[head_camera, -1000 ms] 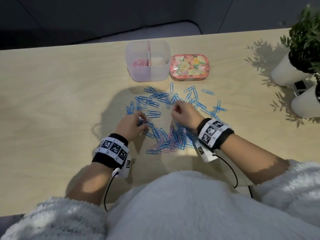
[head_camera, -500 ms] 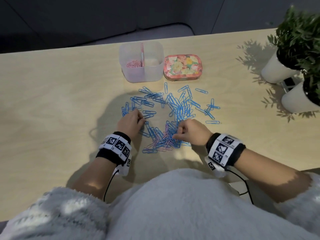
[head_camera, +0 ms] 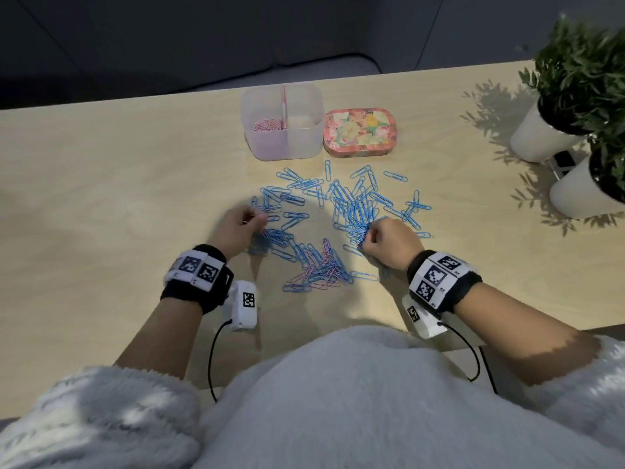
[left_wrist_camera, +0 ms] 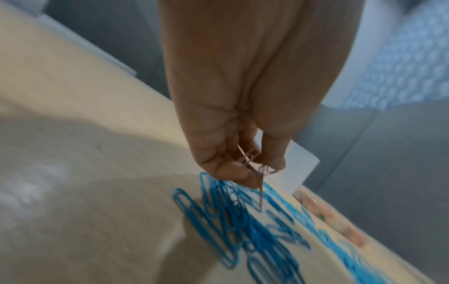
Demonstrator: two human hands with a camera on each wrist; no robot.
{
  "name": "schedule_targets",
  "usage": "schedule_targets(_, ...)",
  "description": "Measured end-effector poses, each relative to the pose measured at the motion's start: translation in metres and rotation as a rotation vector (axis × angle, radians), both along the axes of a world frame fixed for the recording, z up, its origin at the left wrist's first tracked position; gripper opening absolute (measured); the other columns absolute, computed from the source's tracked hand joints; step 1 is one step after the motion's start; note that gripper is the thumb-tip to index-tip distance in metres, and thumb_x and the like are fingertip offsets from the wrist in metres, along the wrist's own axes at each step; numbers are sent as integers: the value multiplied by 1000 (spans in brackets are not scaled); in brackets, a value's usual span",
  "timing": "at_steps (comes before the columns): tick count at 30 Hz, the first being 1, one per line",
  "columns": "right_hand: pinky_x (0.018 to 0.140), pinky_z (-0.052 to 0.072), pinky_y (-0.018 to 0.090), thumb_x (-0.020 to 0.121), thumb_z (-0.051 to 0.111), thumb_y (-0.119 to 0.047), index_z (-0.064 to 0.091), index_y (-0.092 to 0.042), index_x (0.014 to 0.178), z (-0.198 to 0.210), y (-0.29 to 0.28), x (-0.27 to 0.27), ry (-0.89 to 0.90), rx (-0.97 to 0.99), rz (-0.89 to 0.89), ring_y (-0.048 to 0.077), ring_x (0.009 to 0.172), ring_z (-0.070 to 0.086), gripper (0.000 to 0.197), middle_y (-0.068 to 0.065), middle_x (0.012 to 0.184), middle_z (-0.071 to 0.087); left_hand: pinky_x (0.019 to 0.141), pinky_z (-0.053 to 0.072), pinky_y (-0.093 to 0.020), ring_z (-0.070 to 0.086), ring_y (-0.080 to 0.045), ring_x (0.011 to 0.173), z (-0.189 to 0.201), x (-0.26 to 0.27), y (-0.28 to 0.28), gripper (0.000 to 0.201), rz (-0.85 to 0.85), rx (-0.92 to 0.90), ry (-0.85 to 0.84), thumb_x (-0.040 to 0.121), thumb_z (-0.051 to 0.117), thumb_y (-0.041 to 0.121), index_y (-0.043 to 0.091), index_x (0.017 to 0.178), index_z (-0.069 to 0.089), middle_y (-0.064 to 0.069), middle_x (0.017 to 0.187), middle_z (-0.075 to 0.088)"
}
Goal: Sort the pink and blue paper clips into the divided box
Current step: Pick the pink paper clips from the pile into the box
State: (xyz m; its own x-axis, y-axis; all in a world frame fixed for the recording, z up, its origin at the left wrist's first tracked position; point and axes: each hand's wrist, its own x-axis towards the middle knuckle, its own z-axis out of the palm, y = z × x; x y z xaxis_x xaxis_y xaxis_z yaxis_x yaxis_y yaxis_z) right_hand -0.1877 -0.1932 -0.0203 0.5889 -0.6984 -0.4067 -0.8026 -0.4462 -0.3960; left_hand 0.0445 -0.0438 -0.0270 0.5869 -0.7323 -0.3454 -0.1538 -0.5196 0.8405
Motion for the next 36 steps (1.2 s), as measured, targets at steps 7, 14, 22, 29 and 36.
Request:
schedule_targets(7,66,37,29,79,65,-24,58,-18,76,0,4,-3,25,-41,117,29,85,60,9,7,83,64,48,51,-11,60,-2,47,10,-5,14,16,283,-148,604,95,45,8,12,88,59,6,52,64)
schedule_targets(14,54,46,23,83,60,-11,51,-19,60,-1,-9,-10,-195,187,-73,4,39,50,26,3,53,57,35,33,-15,36,-6,38,11,-34,4,36,159,52,565,92,52,29,21,60,37,9,41,34)
schedule_targets(22,37,26,14,83,62,-4,46,-16,54,2,-26,-21,-402,452,-355,4,31,34,36,-10,34,43,72,41,-30,56,-22,82,4,-63,1,12,-379,300,-384,80,65,25,17,85,59,-2,84,62)
schedule_targets(29,65,39,27,74,62,-15,53,-24,65,7,-9,-13,-170,-44,-44,24,74,57,16,-2,69,58,61,30,-26,45,-18,67,9,-41,9,7,-367,276,-398,82,63,17,13,88,61,7,62,43)
schedule_targets(36,66,36,27,83,63,-28,61,-16,80,-4,5,1,-15,-96,87,27,84,59,12,5,82,66,66,38,-28,51,-20,74,11,-60,-9,15,-561,252,-478,85,59,21,18,100,62,5,70,46)
